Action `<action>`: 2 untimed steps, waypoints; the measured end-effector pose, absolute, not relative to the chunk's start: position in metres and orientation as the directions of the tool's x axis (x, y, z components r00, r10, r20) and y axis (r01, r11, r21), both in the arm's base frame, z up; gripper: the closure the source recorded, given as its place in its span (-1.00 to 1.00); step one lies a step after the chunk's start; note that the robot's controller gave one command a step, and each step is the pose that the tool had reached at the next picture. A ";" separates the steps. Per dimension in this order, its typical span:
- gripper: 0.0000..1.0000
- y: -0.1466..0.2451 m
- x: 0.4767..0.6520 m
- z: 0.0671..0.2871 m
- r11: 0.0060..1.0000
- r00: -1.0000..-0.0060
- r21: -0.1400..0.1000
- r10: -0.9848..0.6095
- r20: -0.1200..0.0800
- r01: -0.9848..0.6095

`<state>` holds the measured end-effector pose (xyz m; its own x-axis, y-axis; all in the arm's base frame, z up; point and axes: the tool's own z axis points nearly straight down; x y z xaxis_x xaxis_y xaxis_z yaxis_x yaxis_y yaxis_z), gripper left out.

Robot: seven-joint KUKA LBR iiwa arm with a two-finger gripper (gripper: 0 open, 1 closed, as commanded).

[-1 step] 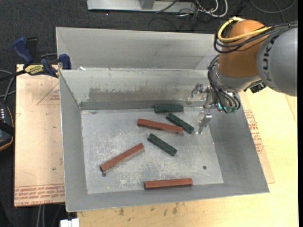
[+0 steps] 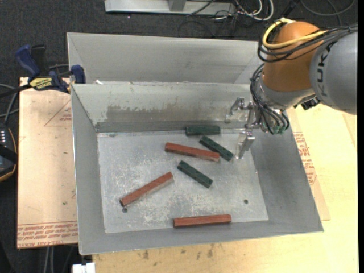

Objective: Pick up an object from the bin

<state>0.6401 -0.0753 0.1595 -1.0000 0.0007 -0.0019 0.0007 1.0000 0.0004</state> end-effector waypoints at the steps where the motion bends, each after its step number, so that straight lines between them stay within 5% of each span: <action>1: 1.00 -0.098 0.639 0.077 1.000 -1.000 -0.001 0.010 -0.021 0.010; 2: 1.00 -0.098 0.639 0.077 1.000 -1.000 -0.001 0.010 -0.021 0.010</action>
Offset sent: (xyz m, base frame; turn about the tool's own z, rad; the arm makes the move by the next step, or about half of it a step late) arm 0.0000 0.0000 0.0000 0.0000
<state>0.6392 -0.0979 0.0772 -0.9997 0.0098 -0.0206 0.0098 1.0000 -0.0014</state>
